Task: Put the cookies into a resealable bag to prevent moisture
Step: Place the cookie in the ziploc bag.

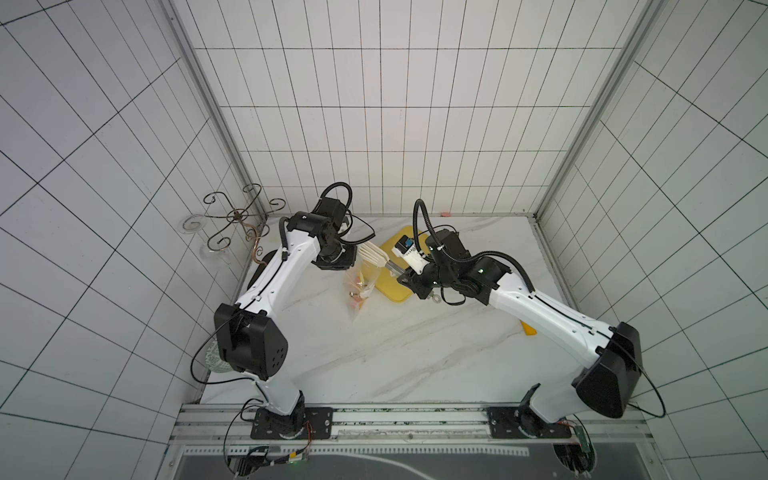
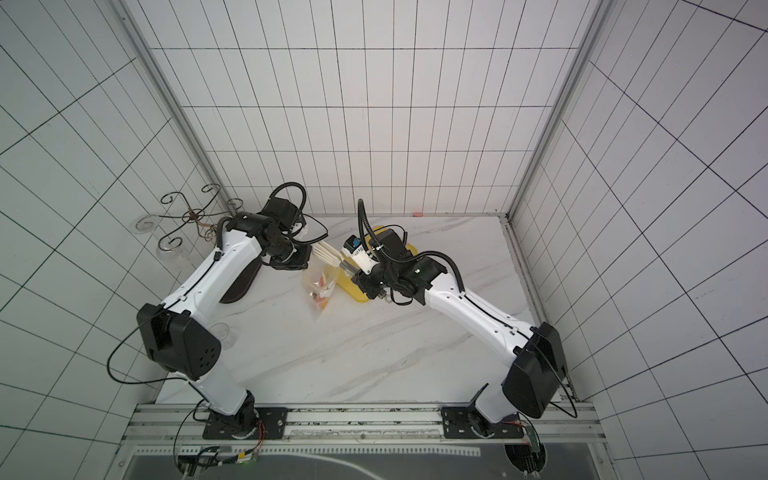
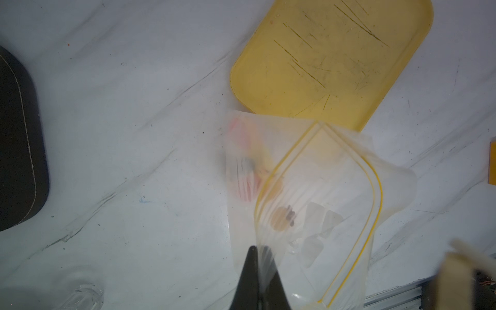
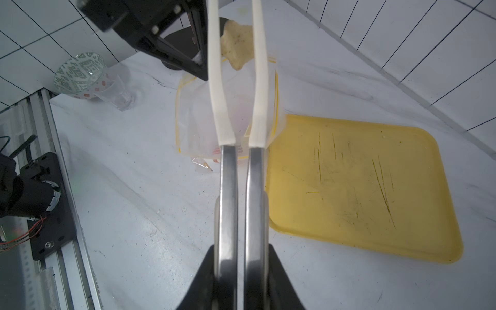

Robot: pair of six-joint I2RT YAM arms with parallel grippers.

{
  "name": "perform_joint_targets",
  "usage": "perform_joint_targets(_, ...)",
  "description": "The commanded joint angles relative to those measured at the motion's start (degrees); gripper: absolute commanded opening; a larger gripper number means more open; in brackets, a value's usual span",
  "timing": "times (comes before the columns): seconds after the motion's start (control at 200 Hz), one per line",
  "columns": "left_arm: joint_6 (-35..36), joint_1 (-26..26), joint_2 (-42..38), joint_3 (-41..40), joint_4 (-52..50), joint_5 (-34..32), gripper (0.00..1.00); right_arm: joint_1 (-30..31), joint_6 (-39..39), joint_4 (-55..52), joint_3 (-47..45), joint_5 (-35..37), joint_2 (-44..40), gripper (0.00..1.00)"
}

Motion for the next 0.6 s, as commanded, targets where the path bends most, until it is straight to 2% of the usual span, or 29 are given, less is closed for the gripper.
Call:
perform_joint_targets(0.0, -0.20, 0.27, -0.76, 0.62, 0.95, 1.49, 0.00, 0.05, -0.28, -1.23, -2.55, -0.35, 0.77, 0.26)
perform_joint_targets(0.19, -0.26, 0.56, -0.97, 0.40, 1.15, 2.06, 0.00, 0.05, -0.11, -1.44, -2.62, -0.58, 0.74, 0.28)
perform_joint_targets(0.43, -0.16, 0.54, -0.88, -0.22, 1.40, 2.28, 0.00, -0.64, 0.55, -1.19, -1.62, 1.27, -1.14, 0.42)
perform_joint_targets(0.595, 0.02, 0.56, -1.13, -0.65, 1.42, 1.88, 0.00, -3.13, 1.63, -1.29, -0.67, 0.35, -3.34, 0.42)
